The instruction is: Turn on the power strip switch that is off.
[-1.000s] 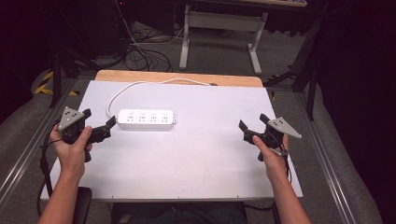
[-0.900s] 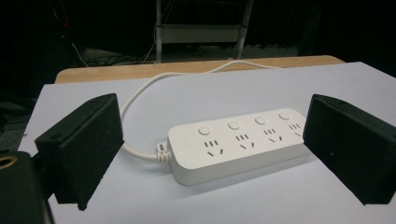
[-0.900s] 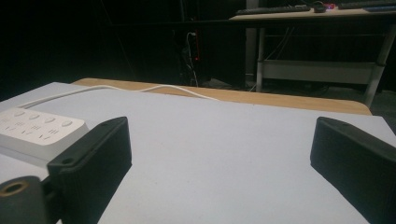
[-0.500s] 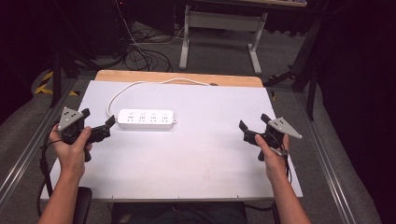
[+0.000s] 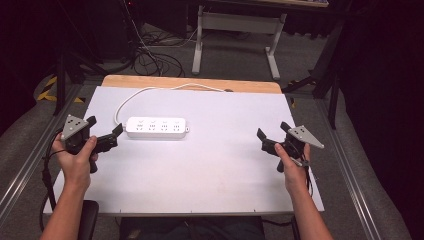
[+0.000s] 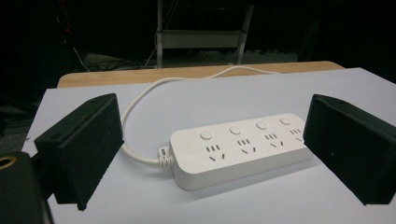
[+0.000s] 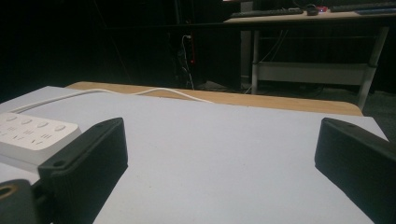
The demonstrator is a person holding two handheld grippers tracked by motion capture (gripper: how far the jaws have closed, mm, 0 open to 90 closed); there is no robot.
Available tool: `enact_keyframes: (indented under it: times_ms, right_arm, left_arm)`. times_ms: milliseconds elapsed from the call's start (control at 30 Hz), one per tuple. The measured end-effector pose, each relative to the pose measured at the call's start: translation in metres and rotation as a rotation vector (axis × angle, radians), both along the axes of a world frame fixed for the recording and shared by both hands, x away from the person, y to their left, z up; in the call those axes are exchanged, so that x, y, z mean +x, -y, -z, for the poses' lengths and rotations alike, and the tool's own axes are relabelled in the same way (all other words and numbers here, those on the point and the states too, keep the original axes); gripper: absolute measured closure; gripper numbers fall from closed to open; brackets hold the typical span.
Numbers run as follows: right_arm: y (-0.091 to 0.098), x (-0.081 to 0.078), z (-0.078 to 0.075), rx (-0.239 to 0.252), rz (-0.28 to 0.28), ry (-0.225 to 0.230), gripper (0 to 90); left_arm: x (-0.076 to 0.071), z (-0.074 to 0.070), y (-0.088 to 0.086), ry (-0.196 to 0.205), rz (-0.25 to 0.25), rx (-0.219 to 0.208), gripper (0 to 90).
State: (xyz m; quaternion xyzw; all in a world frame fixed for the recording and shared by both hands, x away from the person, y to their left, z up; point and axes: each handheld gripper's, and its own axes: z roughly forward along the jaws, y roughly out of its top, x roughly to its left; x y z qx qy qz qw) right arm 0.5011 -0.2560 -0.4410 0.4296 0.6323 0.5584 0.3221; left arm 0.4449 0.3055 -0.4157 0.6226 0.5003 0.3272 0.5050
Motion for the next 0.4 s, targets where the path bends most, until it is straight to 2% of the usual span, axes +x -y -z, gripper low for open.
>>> enact_keyframes:
  times_ms: [300,400]
  right_arm:
    - [0.0004,0.0009,0.0004,-0.003,0.003,0.000,3.3]
    - [0.0001,0.0018,0.0009,-0.003,0.002,-0.003,3.4]
  left_arm:
    - [0.0005,0.0006,-0.0011,-0.002,0.002,0.007,5.8]
    - [0.0007,0.0013,-0.0017,-0.004,0.001,-0.002,6.1]
